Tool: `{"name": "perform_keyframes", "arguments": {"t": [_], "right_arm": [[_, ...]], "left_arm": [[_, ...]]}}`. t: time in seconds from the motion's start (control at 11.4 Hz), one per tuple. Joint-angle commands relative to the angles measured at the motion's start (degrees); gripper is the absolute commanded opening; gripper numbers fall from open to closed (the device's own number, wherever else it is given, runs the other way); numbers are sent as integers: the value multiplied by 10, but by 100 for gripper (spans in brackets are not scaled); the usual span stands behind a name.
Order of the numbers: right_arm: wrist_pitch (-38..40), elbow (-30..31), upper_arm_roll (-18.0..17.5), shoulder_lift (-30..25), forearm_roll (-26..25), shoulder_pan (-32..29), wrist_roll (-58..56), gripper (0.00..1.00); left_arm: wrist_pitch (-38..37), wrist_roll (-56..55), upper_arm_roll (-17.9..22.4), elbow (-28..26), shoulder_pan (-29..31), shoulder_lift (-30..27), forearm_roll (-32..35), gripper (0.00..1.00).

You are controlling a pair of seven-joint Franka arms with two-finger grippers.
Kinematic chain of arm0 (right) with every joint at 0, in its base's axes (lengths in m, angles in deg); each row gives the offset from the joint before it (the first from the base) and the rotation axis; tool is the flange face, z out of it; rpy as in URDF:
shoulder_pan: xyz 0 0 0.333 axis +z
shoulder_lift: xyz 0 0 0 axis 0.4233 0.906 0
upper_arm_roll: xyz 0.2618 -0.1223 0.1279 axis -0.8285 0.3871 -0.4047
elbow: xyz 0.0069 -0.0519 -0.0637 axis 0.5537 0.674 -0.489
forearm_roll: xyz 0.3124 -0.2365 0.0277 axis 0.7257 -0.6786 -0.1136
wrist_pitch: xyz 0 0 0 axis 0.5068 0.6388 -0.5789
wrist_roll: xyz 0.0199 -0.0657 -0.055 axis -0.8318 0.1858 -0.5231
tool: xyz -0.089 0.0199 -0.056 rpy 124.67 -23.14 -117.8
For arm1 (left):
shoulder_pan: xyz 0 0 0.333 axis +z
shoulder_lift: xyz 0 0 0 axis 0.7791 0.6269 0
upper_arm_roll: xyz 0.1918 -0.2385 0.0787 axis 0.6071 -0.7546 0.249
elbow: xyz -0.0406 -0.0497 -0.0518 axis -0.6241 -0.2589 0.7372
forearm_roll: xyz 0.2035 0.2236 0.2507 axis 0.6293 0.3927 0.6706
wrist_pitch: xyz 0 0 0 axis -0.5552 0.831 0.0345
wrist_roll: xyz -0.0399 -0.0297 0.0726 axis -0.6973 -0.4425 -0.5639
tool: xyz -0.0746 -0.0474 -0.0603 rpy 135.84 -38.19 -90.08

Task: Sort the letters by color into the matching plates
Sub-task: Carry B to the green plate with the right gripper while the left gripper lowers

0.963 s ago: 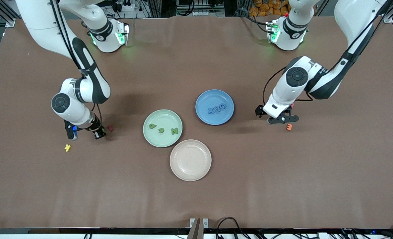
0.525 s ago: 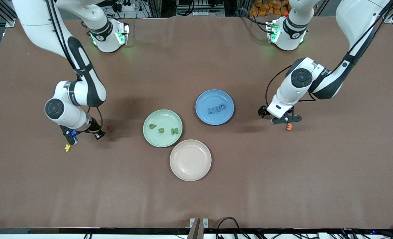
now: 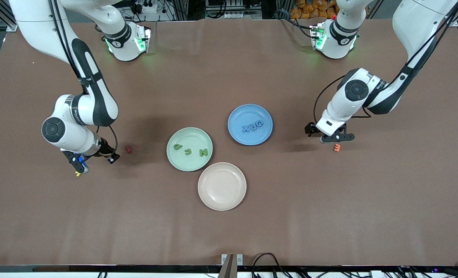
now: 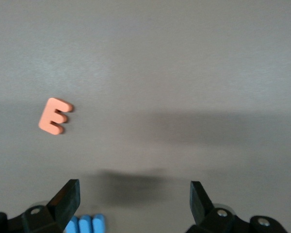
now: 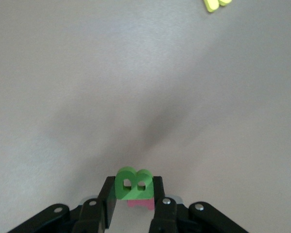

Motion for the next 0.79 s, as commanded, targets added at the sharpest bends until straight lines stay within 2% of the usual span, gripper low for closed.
{"name": "perform_keyframes", "arguments": {"t": [0.0, 0.26, 0.44, 0.7], "right_arm": [[32, -15, -4, -8, 4, 10, -59, 16], [33, -21, -26, -8, 2, 22, -72, 16], [33, -23, -28, -8, 2, 49, -71, 15], [33, -26, -29, -6, 4, 83, -68, 11]], "left_arm": [[59, 12, 76, -34, -56, -25, 17, 100], [67, 19, 90, -39, -63, -24, 17, 100], [67, 18, 117, -53, -79, -36, 17, 100], [67, 16, 123, -60, -83, -43, 17, 100]]}}
